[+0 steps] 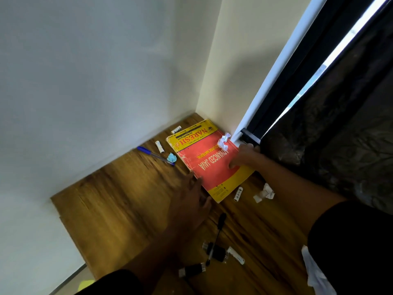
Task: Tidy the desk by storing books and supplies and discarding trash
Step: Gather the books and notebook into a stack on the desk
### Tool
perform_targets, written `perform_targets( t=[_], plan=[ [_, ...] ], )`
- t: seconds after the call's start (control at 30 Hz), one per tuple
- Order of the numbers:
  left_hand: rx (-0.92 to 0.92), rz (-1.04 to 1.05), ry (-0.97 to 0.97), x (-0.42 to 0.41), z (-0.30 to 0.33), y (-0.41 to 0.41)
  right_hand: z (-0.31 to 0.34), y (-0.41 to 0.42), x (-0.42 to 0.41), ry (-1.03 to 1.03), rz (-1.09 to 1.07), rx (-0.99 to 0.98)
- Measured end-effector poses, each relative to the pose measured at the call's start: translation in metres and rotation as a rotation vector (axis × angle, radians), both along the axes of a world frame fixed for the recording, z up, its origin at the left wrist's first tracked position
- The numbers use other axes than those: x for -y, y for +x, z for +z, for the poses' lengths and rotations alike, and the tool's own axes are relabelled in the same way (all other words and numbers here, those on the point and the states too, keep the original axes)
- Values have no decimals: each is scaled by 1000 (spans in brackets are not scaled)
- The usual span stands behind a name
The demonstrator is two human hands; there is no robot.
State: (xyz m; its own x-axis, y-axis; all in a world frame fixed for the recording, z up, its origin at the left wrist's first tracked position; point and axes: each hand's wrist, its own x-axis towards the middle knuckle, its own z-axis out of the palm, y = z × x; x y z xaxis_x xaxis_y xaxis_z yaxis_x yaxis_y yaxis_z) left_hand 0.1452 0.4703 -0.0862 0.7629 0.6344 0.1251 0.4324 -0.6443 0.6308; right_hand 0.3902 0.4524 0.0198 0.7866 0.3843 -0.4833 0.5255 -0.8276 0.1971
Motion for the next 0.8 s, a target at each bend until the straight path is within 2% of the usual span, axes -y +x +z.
perform_targets(
  t=[0.17, 0.33, 0.57, 0.8],
  plan=[
    [-32, 8, 1, 0, -5, 0, 10, 2, -2, 144, -22, 89],
    [-25, 18, 8, 1, -8, 1, 26, 3, 3, 276, 47, 201],
    [-44, 16, 13, 0, -11, 2, 33, 2, 7, 571, 58, -4],
    [-73, -3, 39, -1, -8, 2, 46, 2, 4, 560, 5, -18]
  ],
)
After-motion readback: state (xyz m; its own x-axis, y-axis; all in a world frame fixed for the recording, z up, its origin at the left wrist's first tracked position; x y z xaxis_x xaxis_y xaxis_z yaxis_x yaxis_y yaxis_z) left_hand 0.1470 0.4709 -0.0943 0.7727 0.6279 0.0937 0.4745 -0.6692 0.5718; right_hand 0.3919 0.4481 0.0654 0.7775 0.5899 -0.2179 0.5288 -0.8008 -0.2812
